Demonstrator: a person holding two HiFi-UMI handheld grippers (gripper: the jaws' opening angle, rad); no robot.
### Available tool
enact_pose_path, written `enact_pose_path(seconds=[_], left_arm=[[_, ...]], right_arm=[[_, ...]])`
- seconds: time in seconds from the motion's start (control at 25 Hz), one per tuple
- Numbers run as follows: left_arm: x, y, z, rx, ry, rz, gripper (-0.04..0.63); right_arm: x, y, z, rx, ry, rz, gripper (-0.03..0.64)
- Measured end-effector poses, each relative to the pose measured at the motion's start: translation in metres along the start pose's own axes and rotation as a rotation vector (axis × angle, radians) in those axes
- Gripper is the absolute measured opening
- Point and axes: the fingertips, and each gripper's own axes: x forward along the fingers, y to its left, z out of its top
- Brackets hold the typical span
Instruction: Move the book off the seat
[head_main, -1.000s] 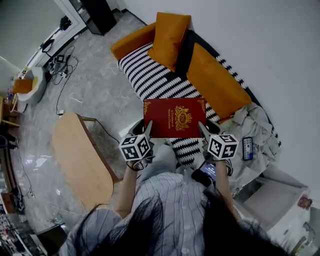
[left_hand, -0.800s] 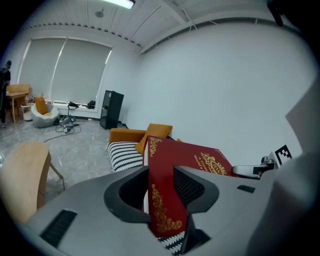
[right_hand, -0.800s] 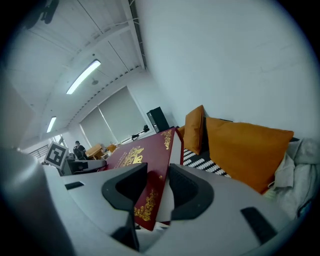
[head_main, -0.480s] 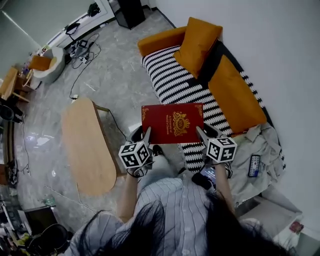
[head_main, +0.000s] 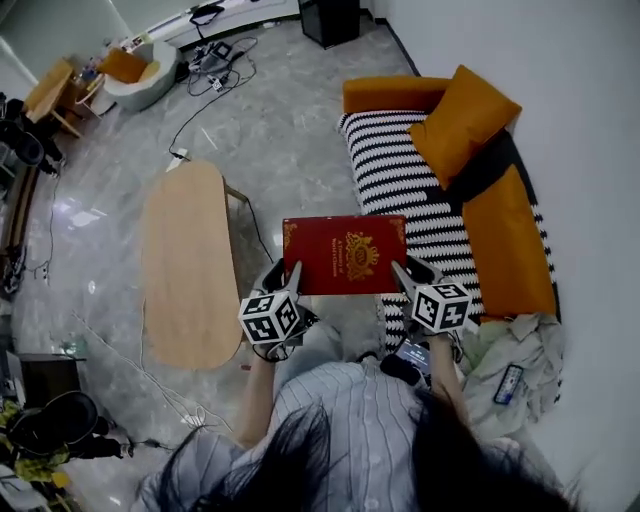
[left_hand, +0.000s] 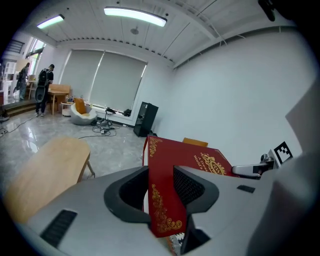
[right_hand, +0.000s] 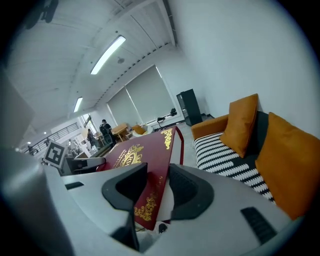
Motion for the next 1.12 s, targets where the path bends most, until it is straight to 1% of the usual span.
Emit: enact_pose_path(seconds=[0.12,0.24,0.52,0.68,0.84,1.12], left_arm=[[0.0,0.04,0.023,-0.035,-0.031,0.041,0.163],[-0.003,0.081,0.04,-0.066,-0.053,0.079,0.163],[-0.018,0.17,0.059,-0.152,-0.088,0.171,0.163],[-0.028,0.216,0.065,-0.188,-0.103,0.216,0.163],[-0.049,0.258,0.07,-0.222,-0.115,0.276,0.163],[-0.083,0.31,0.063,-0.311,-0.14,0.404,0.163]], right_arm=[[0.042,0.028,0.022,-0.04,0.023,0.038,0.15],[0.081,0.056,0.035,-0.075,0.051,0.072,0.15],[0.163,0.122,0.05,-0.152,0.137,0.149,0.15],[0.204,0.158,0.052,-0.189,0.165,0.181,0.15],[0.235,0.198,0.049,-0.223,0.202,0.232,0.15],[0.288,0.253,0.041,-0.292,0.297,0.341,0.15]])
